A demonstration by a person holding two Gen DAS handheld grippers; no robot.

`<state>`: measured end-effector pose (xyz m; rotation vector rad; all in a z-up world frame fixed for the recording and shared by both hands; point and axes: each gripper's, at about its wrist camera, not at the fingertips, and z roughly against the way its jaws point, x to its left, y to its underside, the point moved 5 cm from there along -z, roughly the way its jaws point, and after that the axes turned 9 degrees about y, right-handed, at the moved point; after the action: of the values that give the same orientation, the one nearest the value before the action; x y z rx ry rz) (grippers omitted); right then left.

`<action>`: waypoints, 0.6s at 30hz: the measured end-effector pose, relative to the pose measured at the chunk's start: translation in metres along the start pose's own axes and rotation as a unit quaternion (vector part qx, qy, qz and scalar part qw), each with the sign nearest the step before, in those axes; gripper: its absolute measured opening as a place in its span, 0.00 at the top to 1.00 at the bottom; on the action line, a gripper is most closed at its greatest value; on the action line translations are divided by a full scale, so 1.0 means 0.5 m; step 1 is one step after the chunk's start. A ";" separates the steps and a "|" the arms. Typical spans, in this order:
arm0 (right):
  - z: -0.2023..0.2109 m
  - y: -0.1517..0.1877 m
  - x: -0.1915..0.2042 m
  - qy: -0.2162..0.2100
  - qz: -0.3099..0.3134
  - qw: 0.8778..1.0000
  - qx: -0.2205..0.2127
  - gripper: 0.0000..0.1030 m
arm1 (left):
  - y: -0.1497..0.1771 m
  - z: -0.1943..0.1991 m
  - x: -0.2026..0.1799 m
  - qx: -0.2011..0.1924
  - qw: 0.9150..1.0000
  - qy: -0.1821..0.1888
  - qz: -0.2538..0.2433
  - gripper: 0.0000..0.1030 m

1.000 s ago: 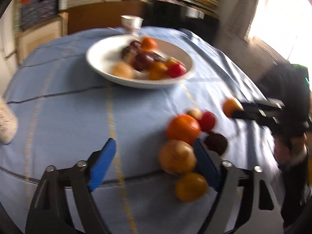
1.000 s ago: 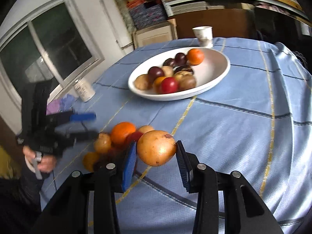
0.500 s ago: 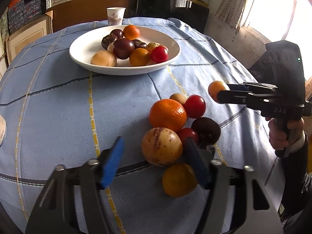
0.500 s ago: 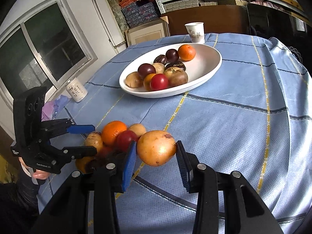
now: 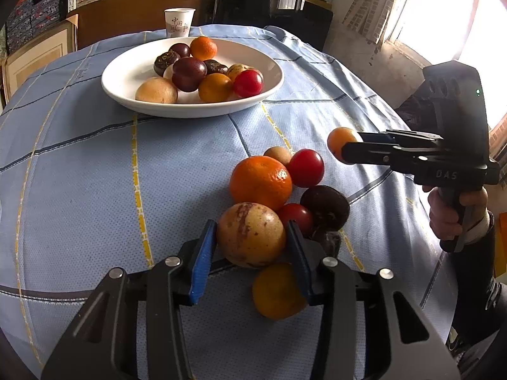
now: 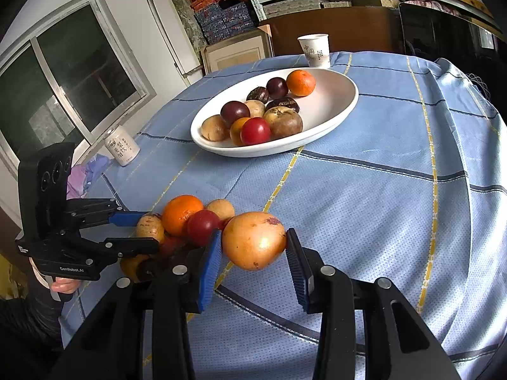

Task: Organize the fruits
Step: 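Carry both speckled fruits onto the white plate and open both tools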

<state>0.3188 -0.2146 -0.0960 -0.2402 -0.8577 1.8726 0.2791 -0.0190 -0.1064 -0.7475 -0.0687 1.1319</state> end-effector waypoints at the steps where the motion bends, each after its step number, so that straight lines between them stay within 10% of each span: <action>1: 0.001 0.000 -0.001 -0.001 -0.001 1.000 -0.001 0.60 | 0.000 0.001 0.000 -0.002 1.000 -0.003 0.000 0.58; 18: 0.014 -0.087 -0.003 -0.009 -0.067 0.993 -0.102 0.60 | -0.109 0.079 0.069 -0.088 0.994 0.000 0.065 0.58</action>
<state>0.3470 -0.2090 -0.0627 -0.2855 -1.0524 1.6665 0.3214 0.0181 -0.0559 -0.9185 -0.1218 1.2611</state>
